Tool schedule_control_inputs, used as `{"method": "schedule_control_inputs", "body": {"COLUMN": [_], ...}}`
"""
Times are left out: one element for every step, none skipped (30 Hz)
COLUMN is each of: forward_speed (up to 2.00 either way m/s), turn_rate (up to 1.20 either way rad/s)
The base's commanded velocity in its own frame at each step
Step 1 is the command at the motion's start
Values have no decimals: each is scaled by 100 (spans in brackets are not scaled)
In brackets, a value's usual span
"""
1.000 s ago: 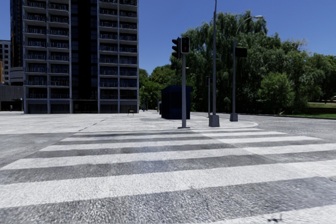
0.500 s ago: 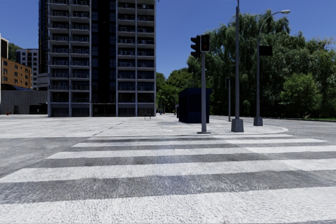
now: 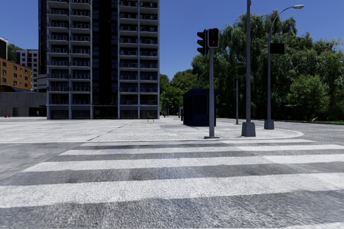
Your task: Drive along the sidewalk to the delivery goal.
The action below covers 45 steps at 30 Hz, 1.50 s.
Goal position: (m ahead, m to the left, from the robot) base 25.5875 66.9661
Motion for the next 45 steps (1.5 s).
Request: {"method": "schedule_control_inputs", "body": {"forward_speed": [100,100,100,100,100,100,100,106,117,131,146,200,200,200,200,200,200,200,200,200,200,200,200,200,200,200,200,200,200,200,200,200,200,200,200,200,200,200,200,200,200,200,200,200,200], "turn_rate": [0,0,0,0,0,0,0,0,0,0,0,0,0,0,0,0,0,0,0,0,0,0,0,0,0,0,0,0,0,0,0,0,0,0,0,0,0,0,0,0,0,0,0,0,0]}}
